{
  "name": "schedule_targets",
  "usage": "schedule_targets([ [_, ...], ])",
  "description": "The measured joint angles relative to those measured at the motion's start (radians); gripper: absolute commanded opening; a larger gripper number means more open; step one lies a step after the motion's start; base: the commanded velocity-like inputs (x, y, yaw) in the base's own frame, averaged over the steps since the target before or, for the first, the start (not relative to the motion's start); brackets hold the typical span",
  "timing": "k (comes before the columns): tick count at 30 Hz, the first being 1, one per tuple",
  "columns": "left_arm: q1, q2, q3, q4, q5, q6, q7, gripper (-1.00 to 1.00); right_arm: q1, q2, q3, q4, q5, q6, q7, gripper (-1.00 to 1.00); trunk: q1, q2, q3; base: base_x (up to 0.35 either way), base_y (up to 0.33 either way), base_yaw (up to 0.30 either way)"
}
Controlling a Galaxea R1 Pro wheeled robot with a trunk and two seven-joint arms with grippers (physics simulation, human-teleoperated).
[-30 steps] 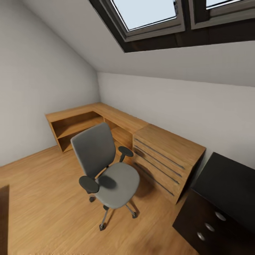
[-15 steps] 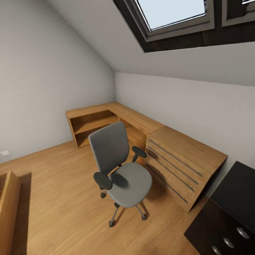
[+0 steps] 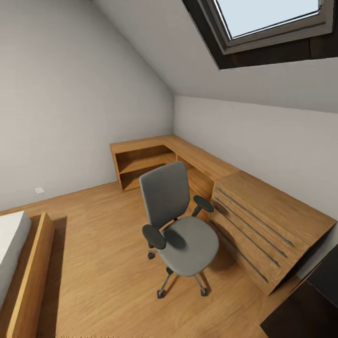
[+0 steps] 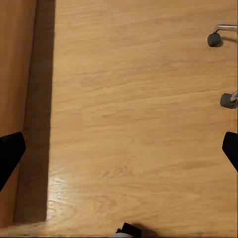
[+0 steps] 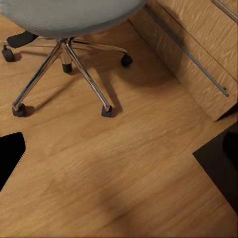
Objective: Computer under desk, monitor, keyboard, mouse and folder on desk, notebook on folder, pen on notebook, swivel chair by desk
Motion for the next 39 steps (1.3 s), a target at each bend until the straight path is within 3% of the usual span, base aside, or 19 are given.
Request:
schedule_targets([
  [14,0.002,0.003,0.0,0.001,0.001,0.016,0.003,1.0,0.0,0.0,0.0,0.001,0.0,0.003,0.0,1.0,0.0,0.0,0.0,-0.126,0.193,0.285],
  [39,0.001,0.005,0.003,0.001,0.001,0.018,0.007,1.0,0.0,0.0,0.002,0.001,0.0,0.005,0.0,1.0,0.0,0.0,0.0,0.021,0.008,0.285],
])
